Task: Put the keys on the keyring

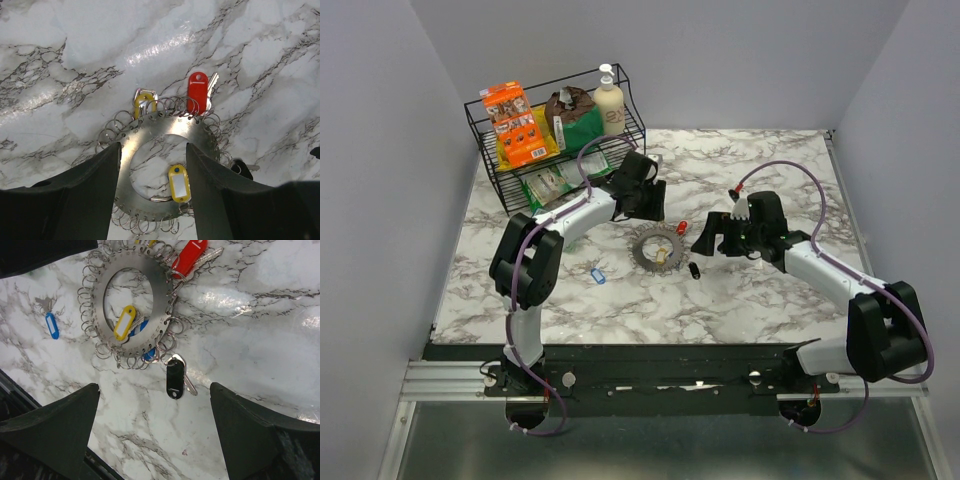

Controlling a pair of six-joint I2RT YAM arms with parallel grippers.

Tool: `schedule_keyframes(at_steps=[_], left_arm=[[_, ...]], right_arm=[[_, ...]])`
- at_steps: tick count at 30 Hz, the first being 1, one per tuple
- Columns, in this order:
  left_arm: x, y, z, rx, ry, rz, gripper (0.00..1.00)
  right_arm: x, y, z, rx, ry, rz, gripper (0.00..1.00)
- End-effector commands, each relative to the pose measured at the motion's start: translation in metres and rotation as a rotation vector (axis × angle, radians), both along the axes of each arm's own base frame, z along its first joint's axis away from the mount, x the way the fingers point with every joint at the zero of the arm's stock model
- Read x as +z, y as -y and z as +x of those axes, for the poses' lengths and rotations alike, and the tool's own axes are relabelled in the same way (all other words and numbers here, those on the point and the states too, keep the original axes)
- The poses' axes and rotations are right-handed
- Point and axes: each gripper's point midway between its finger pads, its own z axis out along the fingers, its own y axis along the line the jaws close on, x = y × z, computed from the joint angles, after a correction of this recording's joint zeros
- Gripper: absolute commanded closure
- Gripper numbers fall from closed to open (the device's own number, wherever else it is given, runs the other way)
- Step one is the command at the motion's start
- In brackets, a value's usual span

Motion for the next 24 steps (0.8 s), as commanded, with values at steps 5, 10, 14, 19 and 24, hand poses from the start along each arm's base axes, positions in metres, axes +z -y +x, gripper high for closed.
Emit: schedule_keyframes(at_steps=[5, 10, 14, 19, 24], left_arm=[[-0.001, 0.003, -0.002, 0.003, -0.017, 0.003, 0.38], [-0.004, 0.006, -0.001, -0.001, -0.027, -0.005, 0.42], [-0.007, 0.007, 0.001, -0.001, -0.033, 0.002, 0.43], [-0.013, 0.011, 0.006, -0.005, -0.043, 0.006, 0.47], [-0.020, 0.008, 0.008, 0.001, -0.043, 0.033, 0.51]], right_arm=[[-0.007, 0.001, -0.001, 0.008, -0.015, 0.009, 0.00], [-0.011, 0.000, -0.002, 0.012, -0.025, 0.010, 0.00], [-0.012, 0.000, -0.002, 0.010, -0.026, 0.012, 0.00], [-0.013, 0.000, -0.003, 0.010, -0.028, 0.009, 0.00], [-0.014, 0.001, -0.003, 0.006, -0.032, 0.008, 0.00]])
